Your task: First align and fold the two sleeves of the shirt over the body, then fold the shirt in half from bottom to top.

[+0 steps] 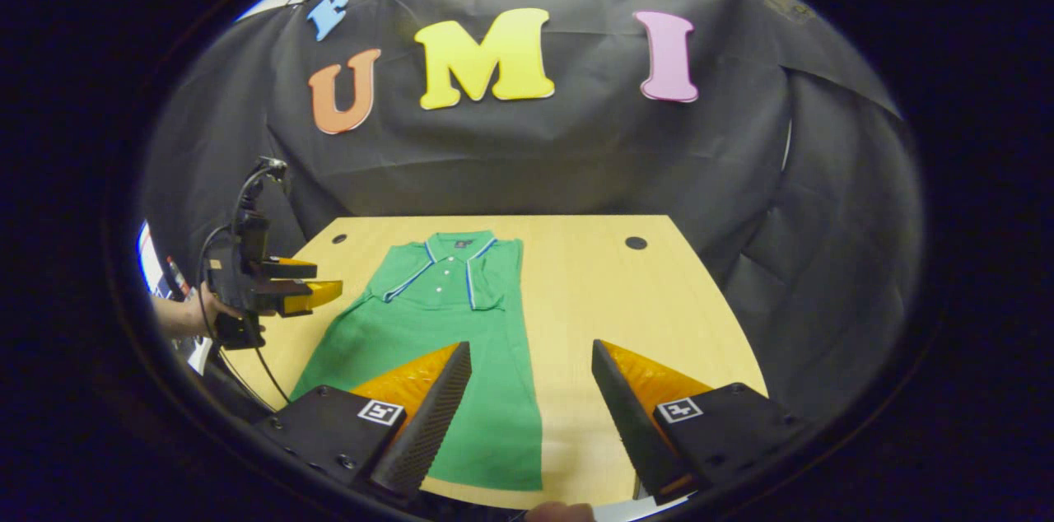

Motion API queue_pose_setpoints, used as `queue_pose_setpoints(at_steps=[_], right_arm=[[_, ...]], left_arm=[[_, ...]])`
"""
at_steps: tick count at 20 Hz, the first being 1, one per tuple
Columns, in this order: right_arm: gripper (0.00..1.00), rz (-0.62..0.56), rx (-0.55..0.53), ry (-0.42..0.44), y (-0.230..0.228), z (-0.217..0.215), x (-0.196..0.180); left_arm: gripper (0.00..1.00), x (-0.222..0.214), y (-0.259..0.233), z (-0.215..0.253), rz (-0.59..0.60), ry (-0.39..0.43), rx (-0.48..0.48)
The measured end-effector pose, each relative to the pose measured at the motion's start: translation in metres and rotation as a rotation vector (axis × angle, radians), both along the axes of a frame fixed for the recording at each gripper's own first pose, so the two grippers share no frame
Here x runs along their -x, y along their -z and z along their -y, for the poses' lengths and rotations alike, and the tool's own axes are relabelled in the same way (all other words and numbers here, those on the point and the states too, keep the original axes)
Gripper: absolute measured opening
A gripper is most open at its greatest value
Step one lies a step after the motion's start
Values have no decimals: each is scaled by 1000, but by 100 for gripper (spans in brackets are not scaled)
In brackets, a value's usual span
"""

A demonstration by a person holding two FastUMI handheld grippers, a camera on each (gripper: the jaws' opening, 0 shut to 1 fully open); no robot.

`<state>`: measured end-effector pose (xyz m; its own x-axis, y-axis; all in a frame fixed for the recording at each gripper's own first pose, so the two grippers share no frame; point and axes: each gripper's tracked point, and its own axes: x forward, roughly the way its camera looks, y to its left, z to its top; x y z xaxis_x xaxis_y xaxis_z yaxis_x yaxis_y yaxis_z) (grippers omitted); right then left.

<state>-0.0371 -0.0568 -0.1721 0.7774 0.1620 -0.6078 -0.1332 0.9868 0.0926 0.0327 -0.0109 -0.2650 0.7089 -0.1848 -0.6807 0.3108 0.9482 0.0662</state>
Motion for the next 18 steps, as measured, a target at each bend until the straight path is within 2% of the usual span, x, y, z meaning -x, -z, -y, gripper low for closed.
queue_pose_setpoints(at_steps=[4, 6, 9, 10, 13, 14, 17, 18], right_arm=[[95, -13, 11, -100, 8, -20, 3], [93, -38, 20, -151, 18, -26, 9], [95, -97, 55, -215, 44, -26, 29], [93, -128, 79, -234, 56, -24, 38], [93, -227, 118, -252, 87, -15, 70], [96, -262, 129, -247, 99, -13, 79], [93, -375, 155, -241, 132, -8, 113], [99, -405, 163, -244, 141, -7, 122]], left_arm=[[98, 51, -10, -17, -11, -55, 21], [98, 77, -5, -26, -33, -59, 22], [98, 119, 10, -38, -99, -51, 23], [98, 133, 17, -40, -122, -47, 25], [98, 174, 43, -38, -211, -18, 37], [98, 188, 54, -35, -250, -5, 41], [98, 222, 78, -27, -337, 35, 41], [98, 227, 86, -27, -358, 45, 31]])
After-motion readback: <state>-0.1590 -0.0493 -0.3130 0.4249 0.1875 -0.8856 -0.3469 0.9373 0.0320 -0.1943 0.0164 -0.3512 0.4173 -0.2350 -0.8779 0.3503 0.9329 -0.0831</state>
